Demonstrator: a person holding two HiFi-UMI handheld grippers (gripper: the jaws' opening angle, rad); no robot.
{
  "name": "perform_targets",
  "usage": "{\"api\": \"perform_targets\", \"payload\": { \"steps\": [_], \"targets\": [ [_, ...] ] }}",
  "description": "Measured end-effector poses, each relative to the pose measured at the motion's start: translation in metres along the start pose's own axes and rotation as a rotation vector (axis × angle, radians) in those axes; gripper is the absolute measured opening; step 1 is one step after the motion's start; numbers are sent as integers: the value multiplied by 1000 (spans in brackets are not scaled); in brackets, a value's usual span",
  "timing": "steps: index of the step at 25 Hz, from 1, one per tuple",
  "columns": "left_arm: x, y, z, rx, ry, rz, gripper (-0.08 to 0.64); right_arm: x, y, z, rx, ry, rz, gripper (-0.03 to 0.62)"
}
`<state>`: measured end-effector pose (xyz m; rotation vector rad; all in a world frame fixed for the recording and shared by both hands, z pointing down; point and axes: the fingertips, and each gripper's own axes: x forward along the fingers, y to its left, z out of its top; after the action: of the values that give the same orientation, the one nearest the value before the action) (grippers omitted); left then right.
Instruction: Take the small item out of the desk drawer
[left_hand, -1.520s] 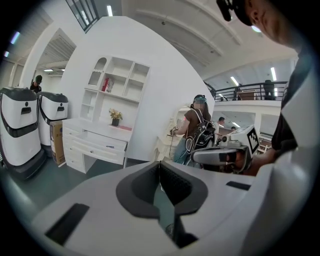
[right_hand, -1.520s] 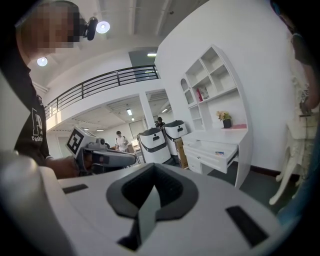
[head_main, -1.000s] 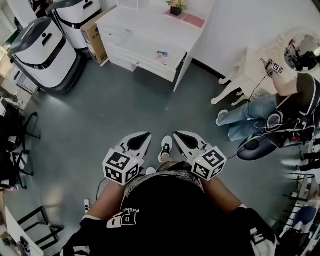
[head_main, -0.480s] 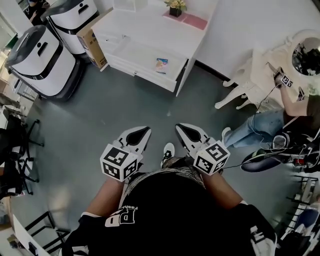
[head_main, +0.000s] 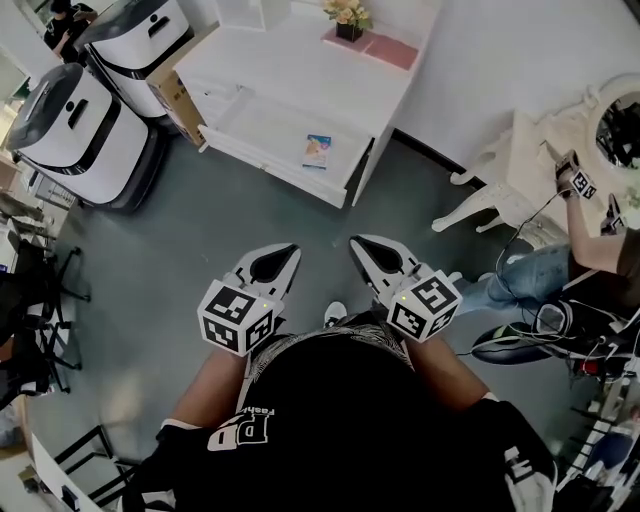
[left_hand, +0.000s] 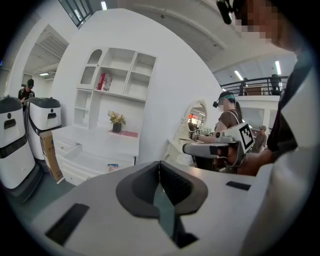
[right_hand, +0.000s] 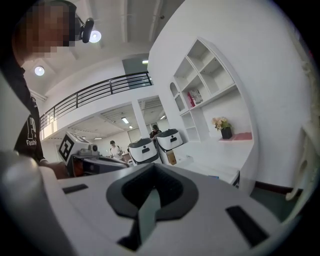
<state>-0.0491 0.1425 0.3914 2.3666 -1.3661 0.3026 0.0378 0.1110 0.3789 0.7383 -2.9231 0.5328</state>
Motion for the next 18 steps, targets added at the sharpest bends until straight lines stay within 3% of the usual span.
{"api": "perform_targets", "payload": {
  "steps": [7, 18],
  "targets": [
    [44, 15, 26, -12, -14, 40, 15, 10, -48, 10, 11, 21, 20, 9],
    [62, 33, 16, -46, 45, 60, 15, 24, -66, 0, 56, 49, 30, 9]
  ]
}}
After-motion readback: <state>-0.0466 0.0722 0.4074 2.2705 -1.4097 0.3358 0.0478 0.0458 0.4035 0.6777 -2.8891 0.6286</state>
